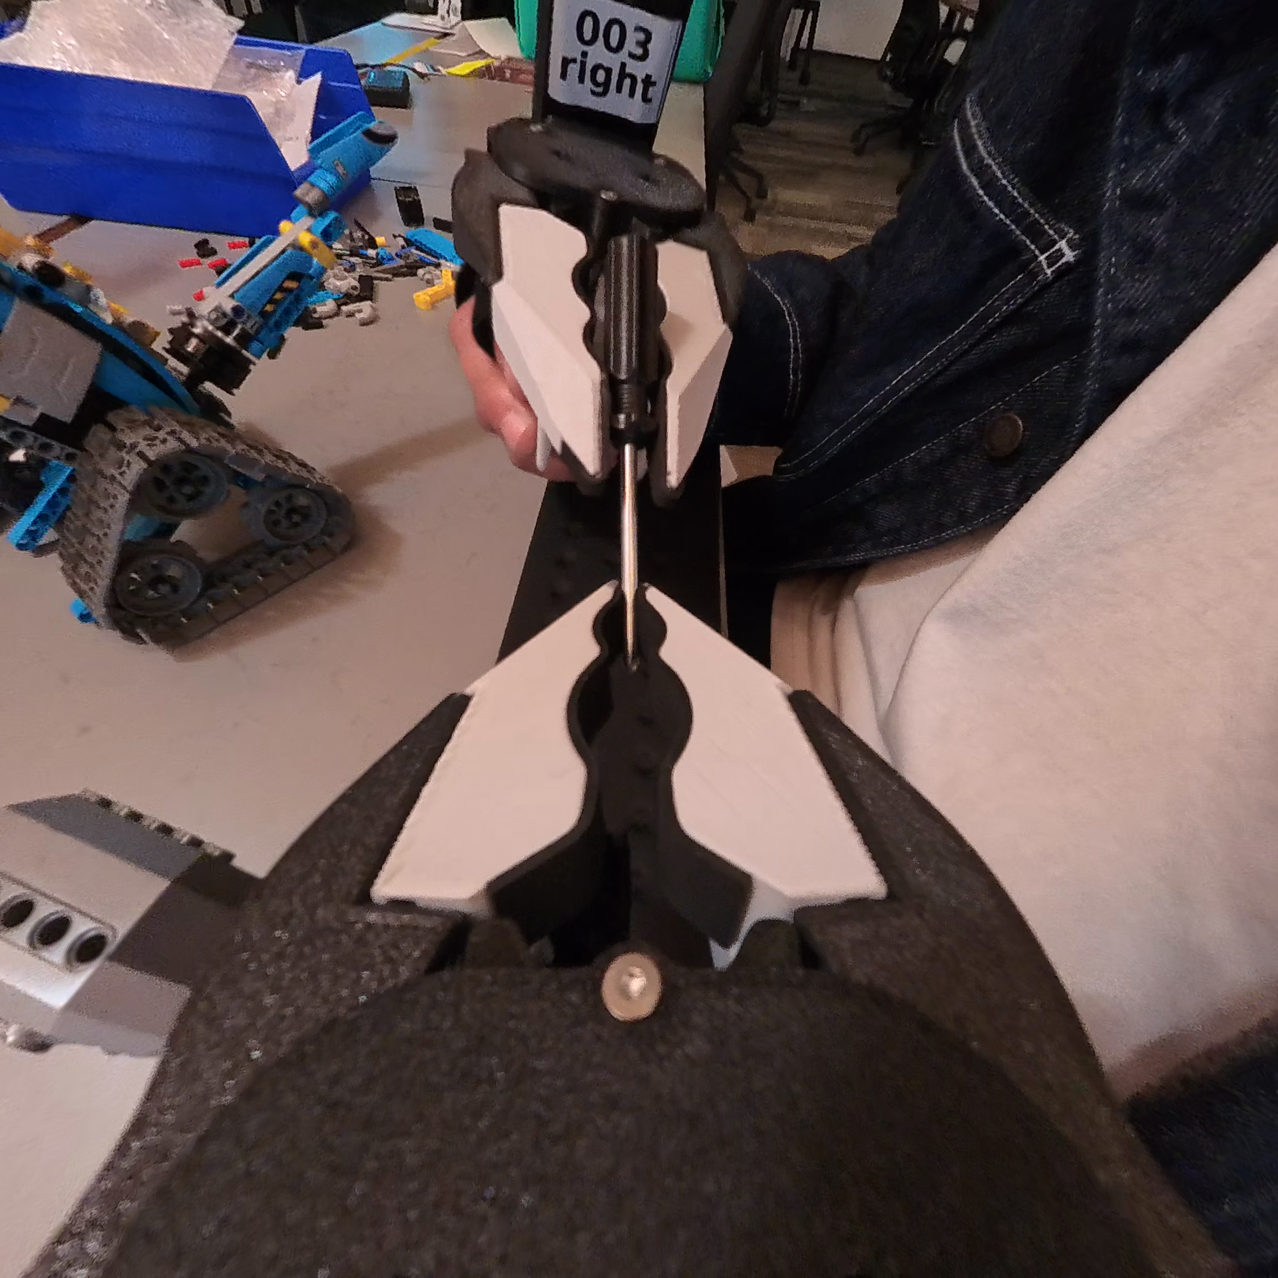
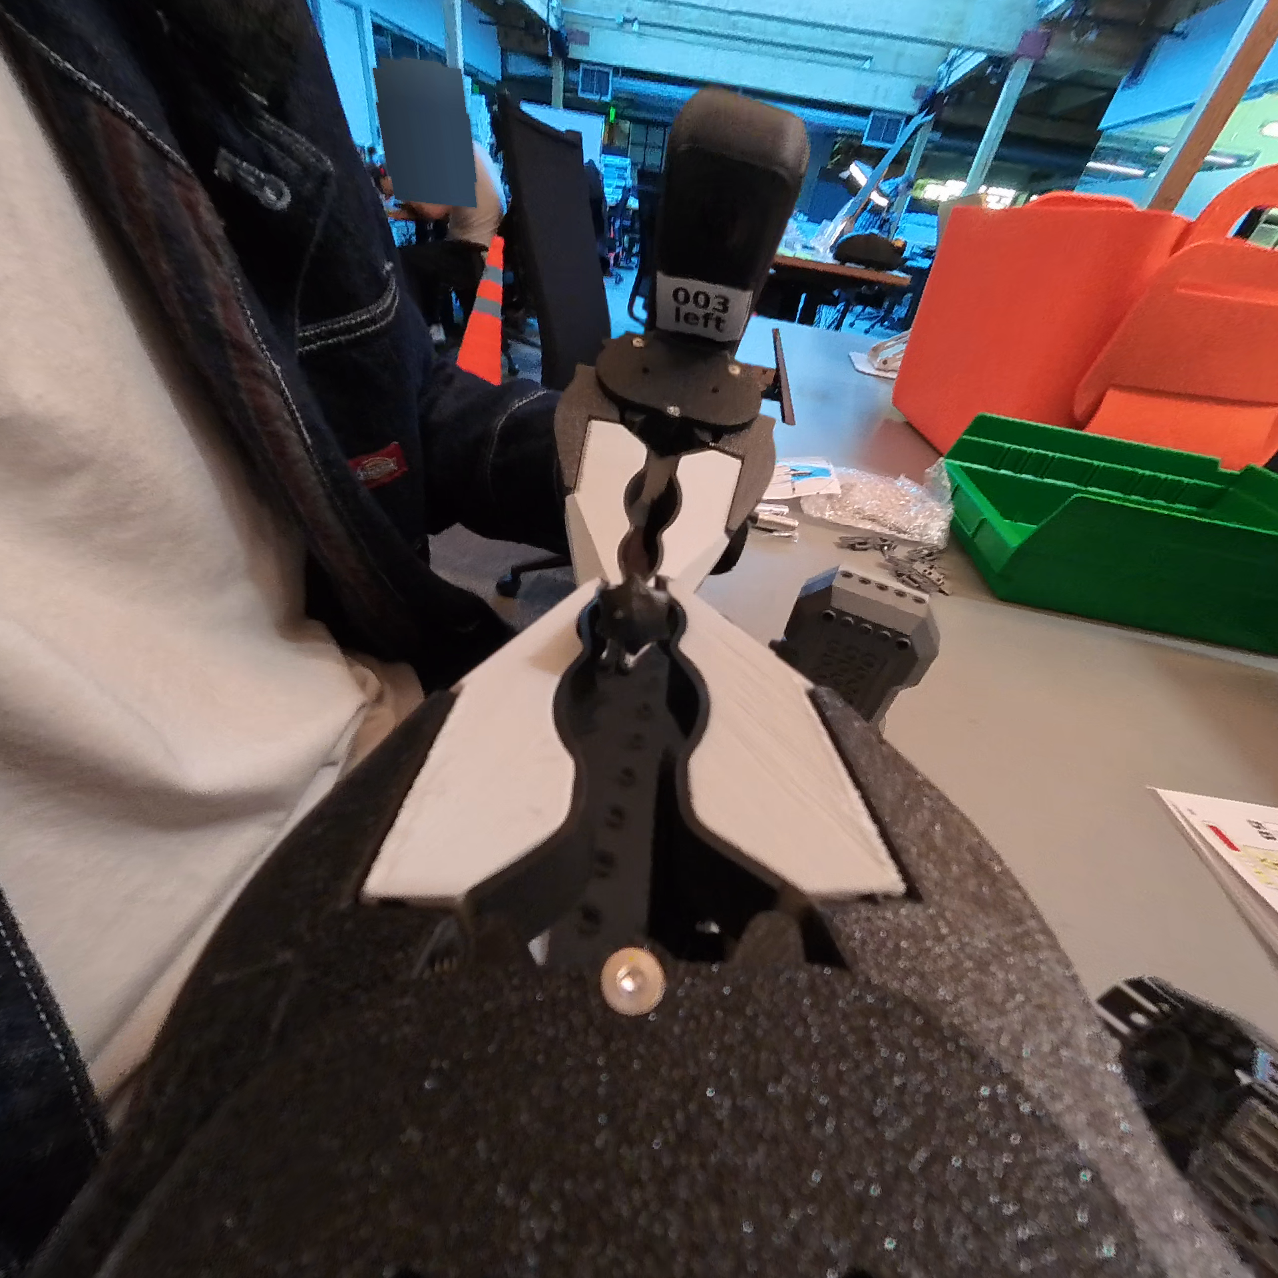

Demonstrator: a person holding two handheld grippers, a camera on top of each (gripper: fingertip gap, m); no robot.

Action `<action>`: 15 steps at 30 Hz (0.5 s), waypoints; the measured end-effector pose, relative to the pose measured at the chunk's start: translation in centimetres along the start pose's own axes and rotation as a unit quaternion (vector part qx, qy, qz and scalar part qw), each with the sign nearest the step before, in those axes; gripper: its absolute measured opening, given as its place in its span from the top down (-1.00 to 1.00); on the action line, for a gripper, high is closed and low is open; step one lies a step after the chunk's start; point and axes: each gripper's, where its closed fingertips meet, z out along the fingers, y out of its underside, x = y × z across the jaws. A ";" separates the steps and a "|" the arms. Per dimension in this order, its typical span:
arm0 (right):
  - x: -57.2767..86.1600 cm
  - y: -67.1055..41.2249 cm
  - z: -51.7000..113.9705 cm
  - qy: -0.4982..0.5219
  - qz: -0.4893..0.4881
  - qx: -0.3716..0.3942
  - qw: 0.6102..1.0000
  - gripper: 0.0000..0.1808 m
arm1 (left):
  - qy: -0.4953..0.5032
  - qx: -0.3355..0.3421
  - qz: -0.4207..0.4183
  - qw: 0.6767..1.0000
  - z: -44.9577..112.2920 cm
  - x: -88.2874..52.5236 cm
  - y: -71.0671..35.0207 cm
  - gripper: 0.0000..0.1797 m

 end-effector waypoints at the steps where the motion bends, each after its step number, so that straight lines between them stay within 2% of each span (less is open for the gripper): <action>1: 0.0 0.1 0.1 -0.002 -0.005 -0.007 1.000 0.88 | -0.002 -0.001 0.000 1.000 -0.1 -0.1 0.1 1.00; 4: 0.9 0.3 0.6 0.003 -0.007 -0.023 1.000 0.88 | -0.020 0.004 0.002 1.000 -1.5 -0.9 0.4 0.95; 6: 2.1 0.4 0.3 0.009 0.001 -0.030 1.000 0.88 | -0.032 0.026 -0.002 0.999 -4.1 -1.8 0.7 0.65; 9: 4.7 1.1 -0.2 0.032 0.015 -0.050 0.998 0.88 | -0.072 0.053 -0.011 0.996 -8.7 -4.8 2.5 0.63; 10: 5.4 1.7 -0.1 0.038 0.020 -0.066 0.997 0.88 | -0.081 0.048 -0.017 0.995 -9.6 -6.1 3.7 0.53; 12: 6.8 2.6 0.3 0.048 0.016 -0.071 0.996 0.88 | -0.082 0.027 -0.031 0.996 -10.1 -8.5 6.0 0.09; 13: 7.3 3.0 0.6 0.046 0.018 -0.068 0.996 0.88 | -0.069 0.021 -0.047 0.996 -9.9 -9.2 6.6 0.00; 15: 7.9 4.0 1.2 0.039 0.048 -0.076 0.995 0.87 | 0.002 0.014 -0.083 0.996 -9.1 -9.3 6.5 -0.07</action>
